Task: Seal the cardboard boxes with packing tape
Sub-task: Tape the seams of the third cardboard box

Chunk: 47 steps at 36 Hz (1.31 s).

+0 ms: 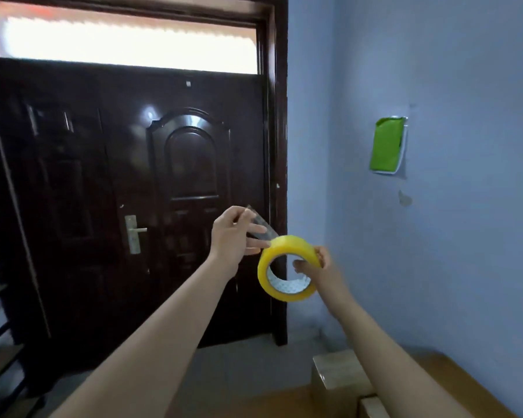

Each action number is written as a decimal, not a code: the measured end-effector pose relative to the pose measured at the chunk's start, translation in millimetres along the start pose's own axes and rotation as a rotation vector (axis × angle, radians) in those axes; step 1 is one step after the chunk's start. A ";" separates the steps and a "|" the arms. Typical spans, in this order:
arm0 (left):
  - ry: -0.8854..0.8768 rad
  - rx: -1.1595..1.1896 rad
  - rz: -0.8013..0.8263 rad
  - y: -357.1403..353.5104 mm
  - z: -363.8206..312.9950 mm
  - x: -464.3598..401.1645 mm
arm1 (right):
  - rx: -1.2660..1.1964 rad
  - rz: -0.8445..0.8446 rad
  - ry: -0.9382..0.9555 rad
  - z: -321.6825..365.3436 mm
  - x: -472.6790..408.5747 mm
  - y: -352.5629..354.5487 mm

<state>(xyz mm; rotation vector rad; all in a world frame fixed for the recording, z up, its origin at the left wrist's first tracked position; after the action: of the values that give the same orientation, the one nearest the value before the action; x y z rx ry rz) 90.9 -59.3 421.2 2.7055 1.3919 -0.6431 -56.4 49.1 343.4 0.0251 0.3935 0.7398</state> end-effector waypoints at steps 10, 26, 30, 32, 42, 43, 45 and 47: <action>0.092 0.599 -0.121 36.4 -49.7 -30.6 | -0.485 0.157 0.022 82.8 -9.3 -36.8; 0.067 -0.069 -0.075 120.2 -43.4 -22.4 | 1.074 0.099 0.473 129.6 9.4 -41.4; 0.114 -0.052 -0.083 119.0 -23.5 -20.7 | 1.463 0.065 0.370 116.3 22.2 -46.9; 0.146 -0.031 -0.087 116.2 -10.5 -18.5 | 1.519 0.082 0.280 106.3 32.5 -48.7; 0.350 0.124 -0.084 119.9 63.0 8.0 | 0.867 0.136 0.070 62.1 78.7 -14.2; 0.356 0.126 -0.077 119.3 68.0 8.7 | 0.804 0.141 0.070 57.8 86.6 -13.8; 0.369 0.130 -0.069 117.1 75.2 9.7 | 0.630 0.150 0.072 49.3 101.6 -17.1; 0.384 0.143 -0.063 111.2 79.8 10.0 | 0.384 0.122 0.081 43.9 110.6 -20.7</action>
<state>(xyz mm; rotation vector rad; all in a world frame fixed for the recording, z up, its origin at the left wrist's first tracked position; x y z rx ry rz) 155.8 -135.2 327.0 3.0301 1.5655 -0.2367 46.7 111.9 343.1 0.3844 0.6119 0.7777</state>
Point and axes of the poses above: each hand's wrist, its own x-axis away from the middle knuckle, its own y-axis out of the back of the hand, z = x × y, the point moved 4 cm from there along -x, towards the middle knuckle, and after that the axes turned 5 degrees about x, right-handed, at the moved point
